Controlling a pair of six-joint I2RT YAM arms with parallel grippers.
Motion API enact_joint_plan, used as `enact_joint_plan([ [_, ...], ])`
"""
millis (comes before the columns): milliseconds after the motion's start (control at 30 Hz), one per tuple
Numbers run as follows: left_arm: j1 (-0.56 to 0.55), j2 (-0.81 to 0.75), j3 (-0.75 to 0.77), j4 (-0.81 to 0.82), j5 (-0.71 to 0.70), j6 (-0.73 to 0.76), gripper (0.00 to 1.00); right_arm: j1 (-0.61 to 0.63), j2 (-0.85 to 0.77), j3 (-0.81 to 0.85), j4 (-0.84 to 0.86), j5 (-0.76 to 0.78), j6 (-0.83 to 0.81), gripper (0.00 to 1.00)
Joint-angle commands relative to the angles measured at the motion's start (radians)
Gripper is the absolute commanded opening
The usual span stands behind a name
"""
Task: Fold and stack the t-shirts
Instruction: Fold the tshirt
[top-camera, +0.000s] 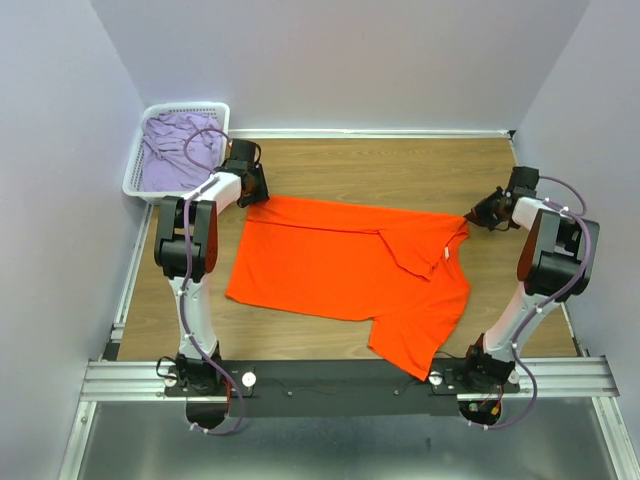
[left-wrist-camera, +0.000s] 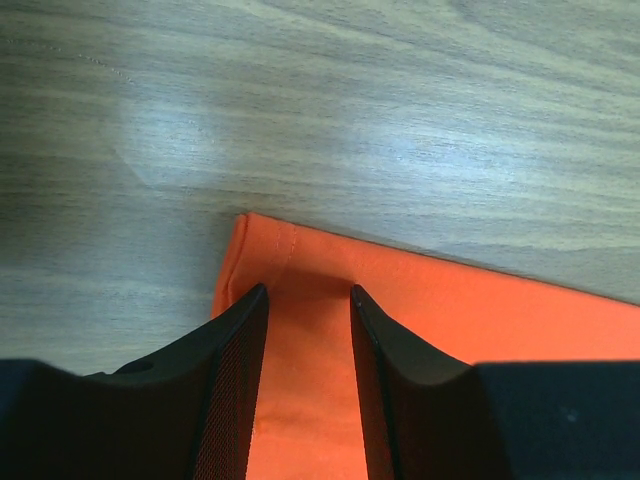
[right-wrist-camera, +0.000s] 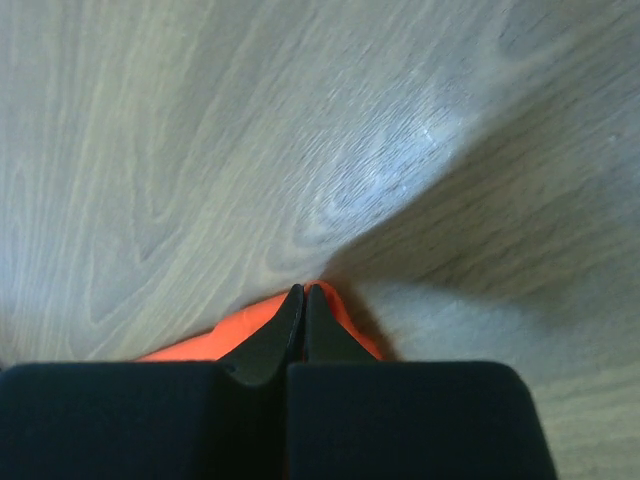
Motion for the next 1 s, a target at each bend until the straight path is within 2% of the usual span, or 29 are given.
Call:
enact_joint_plan([
  [0,0.013,0.062,0.009,-0.033,0.005,-0.02,0.47,-0.009,0.071,0.058,0.028,0.044,-0.017,0.01],
  [200,0.013,0.085,0.059,-0.025,0.048,-0.04,0.48,-0.01,0.174,0.171,0.025,-0.003,-0.066,0.07],
  [367,0.013,0.064,0.067,-0.004,0.066,-0.043,0.57,-0.01,0.188,0.226,0.024,-0.016,-0.099,0.12],
  [433,0.013,0.05,0.068,0.001,0.071,-0.043,0.62,-0.01,0.18,0.24,0.014,-0.004,-0.115,0.19],
  [467,0.013,0.034,0.074,0.0,0.07,-0.044,0.65,-0.009,0.174,0.254,0.007,0.001,-0.128,0.26],
  [533,0.013,0.01,0.078,0.001,0.065,-0.043,0.67,-0.009,0.154,0.265,-0.013,0.003,-0.14,0.31],
  [667,0.01,-0.068,0.061,0.0,0.04,-0.03,0.69,0.007,0.036,0.243,-0.085,0.033,-0.161,0.36],
  [800,-0.004,-0.183,0.004,0.0,-0.018,-0.02,0.69,0.048,-0.103,0.149,-0.14,0.092,-0.189,0.42],
  [933,-0.036,-0.288,-0.083,0.003,-0.075,-0.003,0.69,0.158,-0.226,0.059,-0.176,0.128,-0.258,0.44],
  [967,-0.042,-0.327,-0.124,0.007,-0.084,0.005,0.69,0.227,-0.248,0.04,-0.18,0.136,-0.275,0.44],
])
